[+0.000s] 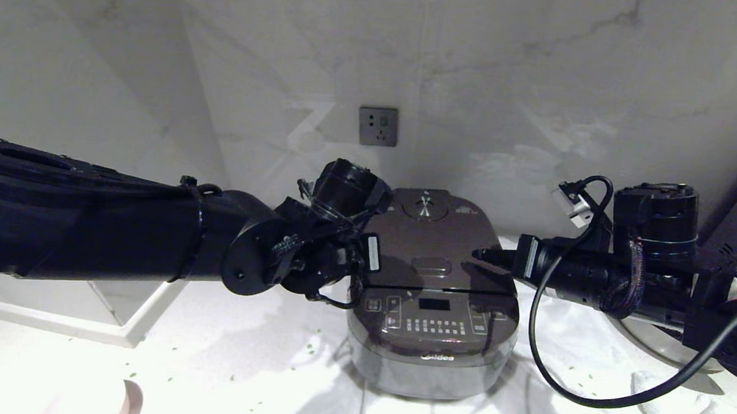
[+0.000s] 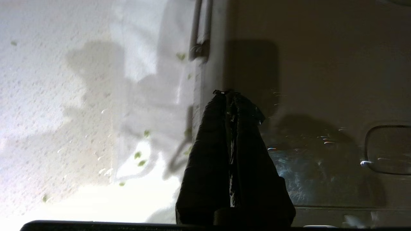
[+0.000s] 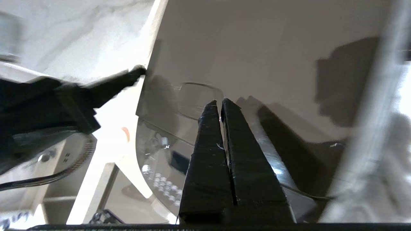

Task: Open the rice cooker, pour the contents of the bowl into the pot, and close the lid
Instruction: Turn on the tap

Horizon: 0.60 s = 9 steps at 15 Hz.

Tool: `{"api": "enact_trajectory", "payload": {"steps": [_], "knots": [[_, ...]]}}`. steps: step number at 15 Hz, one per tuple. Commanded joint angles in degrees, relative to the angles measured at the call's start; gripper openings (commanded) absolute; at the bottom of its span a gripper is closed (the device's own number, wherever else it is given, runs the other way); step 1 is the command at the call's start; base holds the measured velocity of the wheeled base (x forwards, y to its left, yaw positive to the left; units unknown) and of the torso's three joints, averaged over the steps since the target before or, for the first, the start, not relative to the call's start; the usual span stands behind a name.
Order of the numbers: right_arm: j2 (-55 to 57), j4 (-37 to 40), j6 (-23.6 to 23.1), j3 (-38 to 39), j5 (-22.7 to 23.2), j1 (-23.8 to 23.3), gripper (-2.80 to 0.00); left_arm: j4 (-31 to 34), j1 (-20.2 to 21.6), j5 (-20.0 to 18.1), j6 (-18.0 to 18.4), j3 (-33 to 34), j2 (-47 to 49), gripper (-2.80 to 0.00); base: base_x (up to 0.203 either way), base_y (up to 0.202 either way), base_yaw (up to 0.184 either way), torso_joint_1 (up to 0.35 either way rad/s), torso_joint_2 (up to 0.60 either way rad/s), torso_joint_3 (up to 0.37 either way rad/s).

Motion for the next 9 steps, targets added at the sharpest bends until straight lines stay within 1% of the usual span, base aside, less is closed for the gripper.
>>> {"api": "enact_trajectory", "payload": {"steps": [1,3,5,9], "knots": [[2.26,-0.41,1.05,0.19,0.15,0.14,-2.8,0.16,-0.07,-0.35,-0.29,0.65,1.31,-2.8,0.0,0.0,0.0,0.0,0.0,0.0],[3.97,-0.63,1.87,1.54,0.48,-1.46,-2.8,0.08,-0.26,-1.03,-0.9,0.82,2.92,-2.8,0.0,0.0,0.0,0.0,0.0,0.0],[4.66,-0.64,1.86,2.11,2.04,-2.24,-2.8,0.07,-0.37,-1.17,-1.28,0.43,3.42,-2.8,0.0,0.0,0.0,0.0,0.0,0.0],[3.66,-0.56,1.83,-0.07,2.48,-2.64,-2.8,0.07,0.09,-0.91,-1.19,-2.25,1.96,-2.8,0.0,0.0,0.0,0.0,0.0,0.0]]}}
